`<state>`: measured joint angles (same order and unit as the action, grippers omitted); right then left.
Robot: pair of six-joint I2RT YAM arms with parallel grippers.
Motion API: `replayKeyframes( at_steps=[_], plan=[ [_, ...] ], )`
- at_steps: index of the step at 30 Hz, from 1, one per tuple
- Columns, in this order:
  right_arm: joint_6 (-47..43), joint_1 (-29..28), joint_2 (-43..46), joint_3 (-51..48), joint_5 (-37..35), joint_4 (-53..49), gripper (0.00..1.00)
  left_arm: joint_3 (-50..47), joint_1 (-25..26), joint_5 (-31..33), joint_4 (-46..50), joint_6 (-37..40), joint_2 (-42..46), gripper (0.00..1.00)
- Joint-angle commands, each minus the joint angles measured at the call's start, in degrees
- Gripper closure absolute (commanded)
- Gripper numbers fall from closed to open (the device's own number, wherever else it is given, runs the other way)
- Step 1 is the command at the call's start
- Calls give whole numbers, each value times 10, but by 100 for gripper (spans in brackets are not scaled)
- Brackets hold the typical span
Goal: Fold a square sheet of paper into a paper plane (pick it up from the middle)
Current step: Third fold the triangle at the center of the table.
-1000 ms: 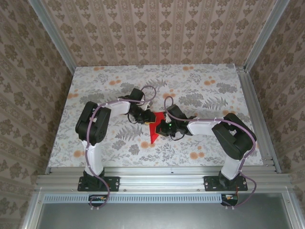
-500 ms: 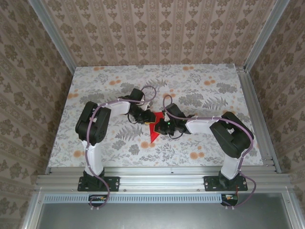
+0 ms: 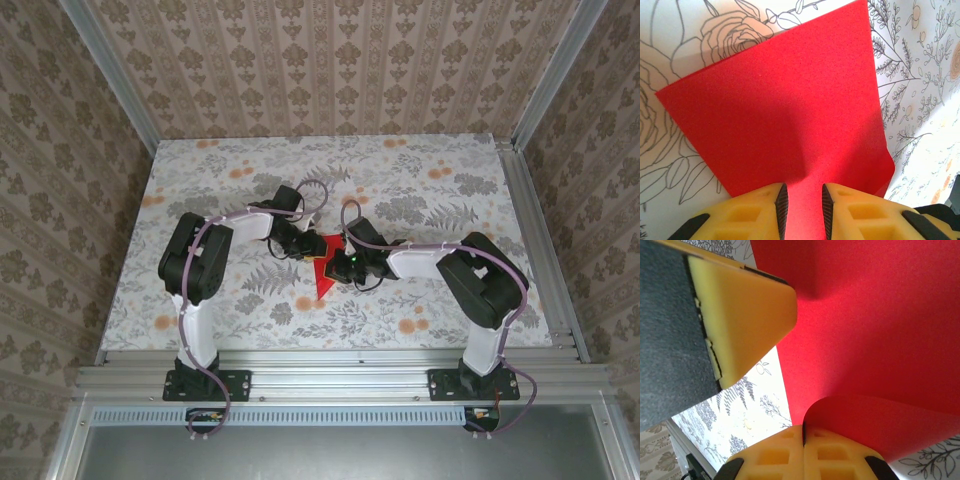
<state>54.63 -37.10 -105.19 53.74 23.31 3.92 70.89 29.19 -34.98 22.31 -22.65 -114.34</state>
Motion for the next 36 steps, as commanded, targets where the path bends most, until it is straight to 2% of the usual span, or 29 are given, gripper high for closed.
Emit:
replayKeyframes(
  at_steps=[1, 36],
  plan=[
    [-4, 2, -14, 17, -12, -25, 94, -10, 0, -3, 9, 13, -10, 71],
    [-31, -4, -35, 39, -22, -67, 86, -8, 2, -12, 10, 17, -24, 70]
  ],
)
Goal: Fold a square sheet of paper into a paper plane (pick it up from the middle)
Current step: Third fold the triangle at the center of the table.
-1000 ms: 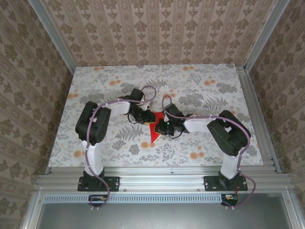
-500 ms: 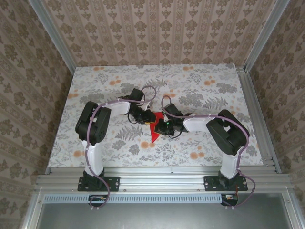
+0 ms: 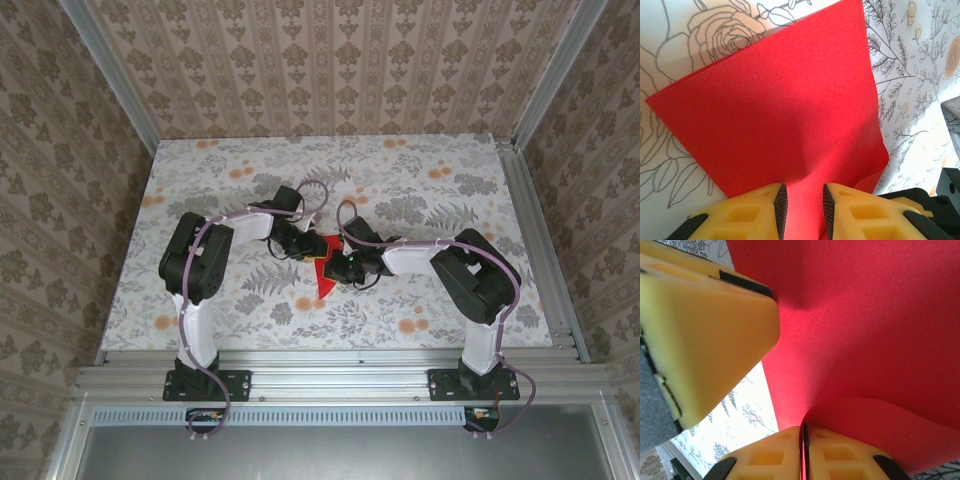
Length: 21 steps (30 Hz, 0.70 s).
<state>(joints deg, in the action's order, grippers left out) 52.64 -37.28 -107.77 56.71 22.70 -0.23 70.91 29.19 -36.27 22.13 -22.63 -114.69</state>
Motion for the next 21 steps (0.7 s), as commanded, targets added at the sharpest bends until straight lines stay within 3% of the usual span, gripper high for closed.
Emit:
replayKeyframes(
  at_steps=[1, 21],
  plan=[
    [-11, -3, -7, 9, -17, -27, 86, -9, 2, 1, 11, 17, -20, 70],
    [-34, -9, 0, 26, -33, -68, 78, -3, 3, -1, 19, 22, -21, 70]
  ],
)
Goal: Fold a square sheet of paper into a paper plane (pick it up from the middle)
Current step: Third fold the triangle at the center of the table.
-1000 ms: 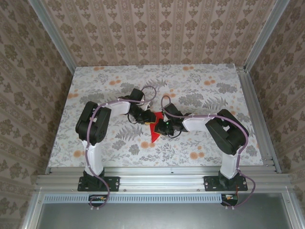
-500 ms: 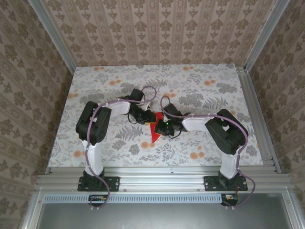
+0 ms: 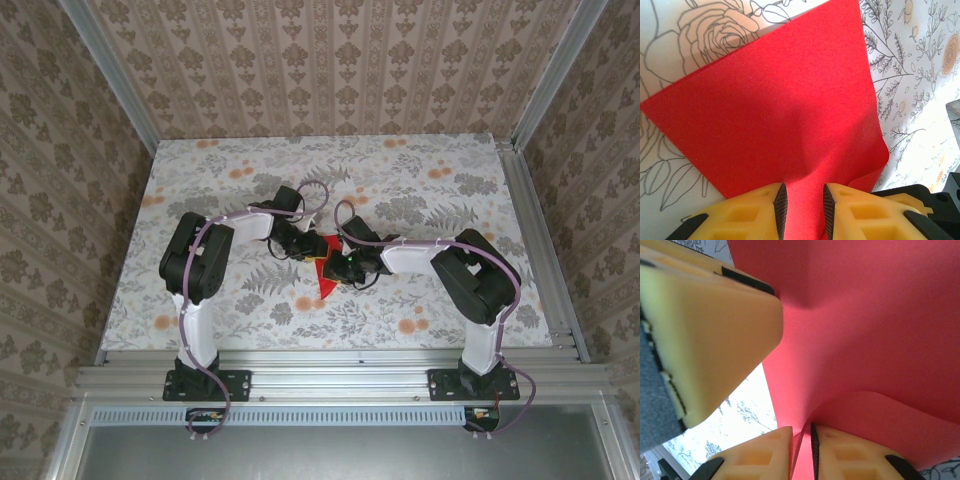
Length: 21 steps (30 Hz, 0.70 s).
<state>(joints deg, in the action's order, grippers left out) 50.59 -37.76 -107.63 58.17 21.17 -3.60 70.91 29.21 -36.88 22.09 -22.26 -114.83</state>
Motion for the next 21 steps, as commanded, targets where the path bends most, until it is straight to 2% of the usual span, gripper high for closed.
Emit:
replayKeyframes(
  at_steps=[1, 9, 21],
  plan=[
    [-15, -4, -2, 11, -18, -35, 77, -3, 3, 5, 20, 19, -20, 70],
    [-18, -6, -8, 11, -16, -31, 66, 0, 4, 4, 21, 17, -21, 70],
    [-21, -8, -4, 0, -9, -6, 60, 10, 5, 4, 25, 18, -19, 70]
  ],
)
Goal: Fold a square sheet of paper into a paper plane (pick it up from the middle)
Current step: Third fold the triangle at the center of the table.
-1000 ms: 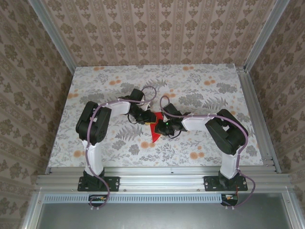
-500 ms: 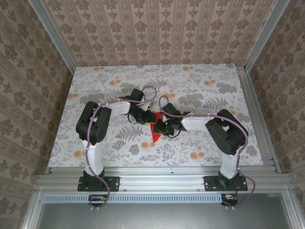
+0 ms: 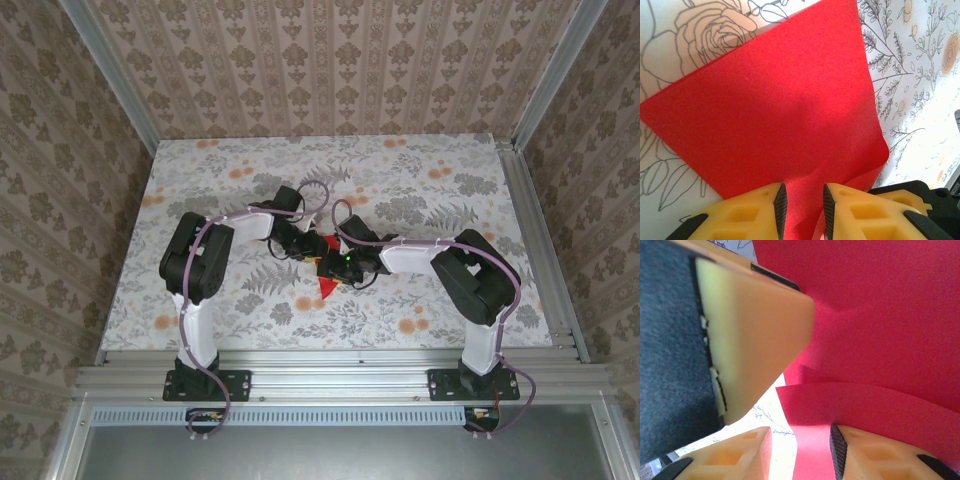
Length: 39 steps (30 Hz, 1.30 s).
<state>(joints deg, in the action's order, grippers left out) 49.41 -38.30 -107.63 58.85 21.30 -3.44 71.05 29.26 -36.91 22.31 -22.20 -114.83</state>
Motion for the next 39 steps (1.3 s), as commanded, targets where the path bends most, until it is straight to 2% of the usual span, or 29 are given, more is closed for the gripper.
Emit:
replayKeyframes(
  at_steps=[1, 11, 19, 25, 39],
  plan=[
    [-9, -3, -4, -9, -11, -5, 60, 9, 5, 4, 25, 17, -18, 69],
    [-20, -4, 3, -26, 1, 21, 69, 34, 5, -13, 41, 18, -5, 69],
    [-35, -4, 3, -27, 0, 15, 82, 29, 9, -14, 39, 18, -18, 69],
    [-43, -7, 0, -25, 1, 14, 88, 30, 10, -9, 39, 22, -30, 69],
    [-46, -12, -11, -24, -16, 2, 89, 25, 11, -8, 37, 22, -38, 69]
  ],
)
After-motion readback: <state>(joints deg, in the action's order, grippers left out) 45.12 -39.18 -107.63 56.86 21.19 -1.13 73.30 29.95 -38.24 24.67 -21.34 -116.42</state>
